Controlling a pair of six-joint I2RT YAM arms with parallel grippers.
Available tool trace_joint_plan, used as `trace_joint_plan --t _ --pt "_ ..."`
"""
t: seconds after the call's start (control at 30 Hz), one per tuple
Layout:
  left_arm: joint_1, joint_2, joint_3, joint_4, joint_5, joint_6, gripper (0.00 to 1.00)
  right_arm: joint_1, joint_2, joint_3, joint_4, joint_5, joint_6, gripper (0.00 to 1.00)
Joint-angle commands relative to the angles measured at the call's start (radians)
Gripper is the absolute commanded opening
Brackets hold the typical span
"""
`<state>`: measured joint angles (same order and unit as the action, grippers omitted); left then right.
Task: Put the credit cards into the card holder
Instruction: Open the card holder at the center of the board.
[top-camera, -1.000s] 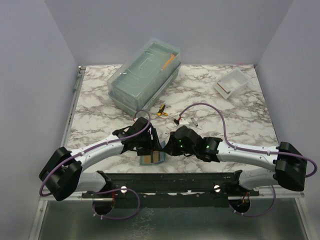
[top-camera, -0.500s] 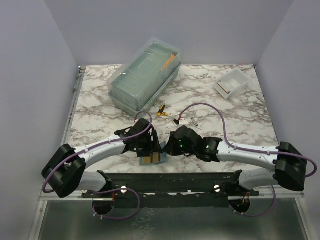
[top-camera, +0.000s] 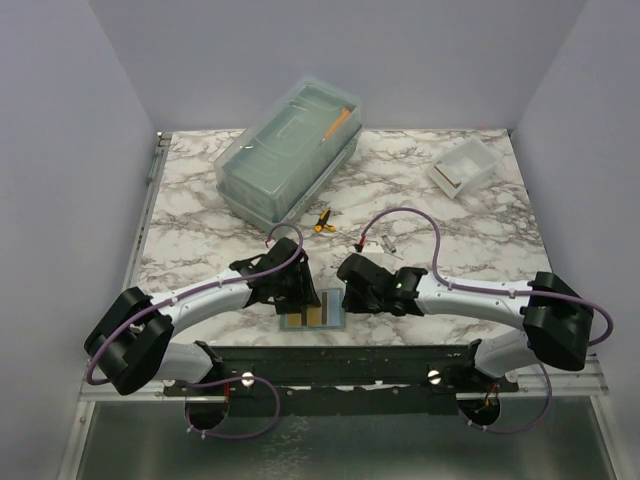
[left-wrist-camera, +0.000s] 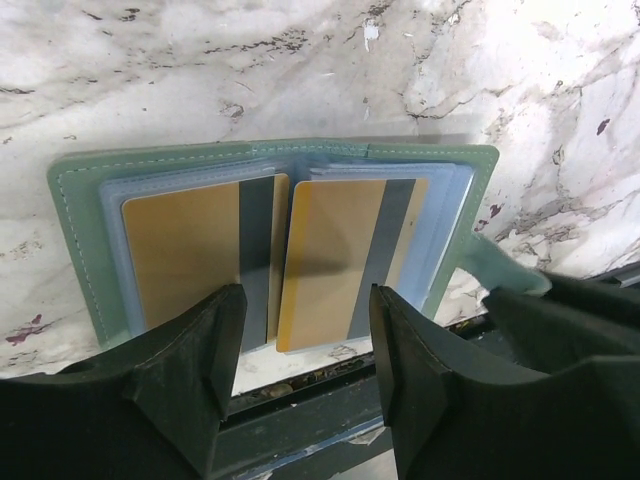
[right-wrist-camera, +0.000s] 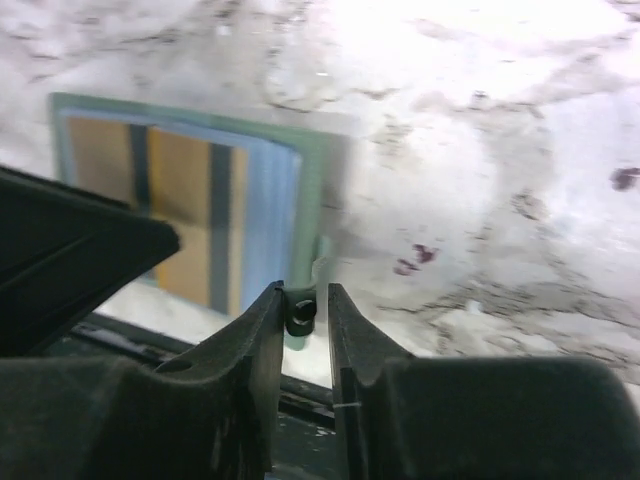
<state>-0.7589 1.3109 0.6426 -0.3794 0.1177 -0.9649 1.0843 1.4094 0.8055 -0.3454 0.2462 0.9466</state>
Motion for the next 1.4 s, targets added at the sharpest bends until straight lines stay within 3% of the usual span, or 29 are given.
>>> trace_joint_plan --t 0.0,0.1,0.23,0.43,0.5,0.57,0.67,0.77,1.37 --pt "0.0 0.022 -0.028 -0.021 -0.036 0.007 0.58 -0.006 0.032 0.097 -0.253 0.114 0.057 0.33" --pt "0.001 0.013 -0.031 -0.014 -0.033 0.012 0.55 -0.006 0.003 0.12 -0.258 0.073 0.009 0.42" --pt "0.001 -0.008 -0.028 -0.019 -0.026 0.008 0.43 -0.006 -0.061 0.1 -0.125 -0.053 -0.071 0.56" --pt "0.0 -0.106 -0.008 -0.033 -0.014 -0.018 0.39 -0.029 -0.041 0.102 -0.044 -0.139 -0.091 0.63" --pt "0.0 -0.128 0.003 -0.034 -0.007 -0.024 0.39 -0.063 -0.038 0.074 0.03 -0.222 -0.097 0.62" --pt "0.001 -0.129 0.015 -0.032 0.005 -0.027 0.36 -0.096 -0.045 0.024 0.126 -0.321 -0.091 0.54" --pt "0.001 -0.107 0.016 -0.008 0.038 -0.031 0.28 -0.143 -0.056 -0.037 0.225 -0.396 -0.077 0.42" --pt "0.001 -0.076 0.0 0.038 0.071 -0.034 0.2 -0.173 -0.055 -0.088 0.312 -0.468 -0.065 0.37" --pt "0.03 0.038 -0.06 0.102 0.068 0.009 0.13 -0.221 0.085 -0.174 0.457 -0.553 -0.018 0.39"
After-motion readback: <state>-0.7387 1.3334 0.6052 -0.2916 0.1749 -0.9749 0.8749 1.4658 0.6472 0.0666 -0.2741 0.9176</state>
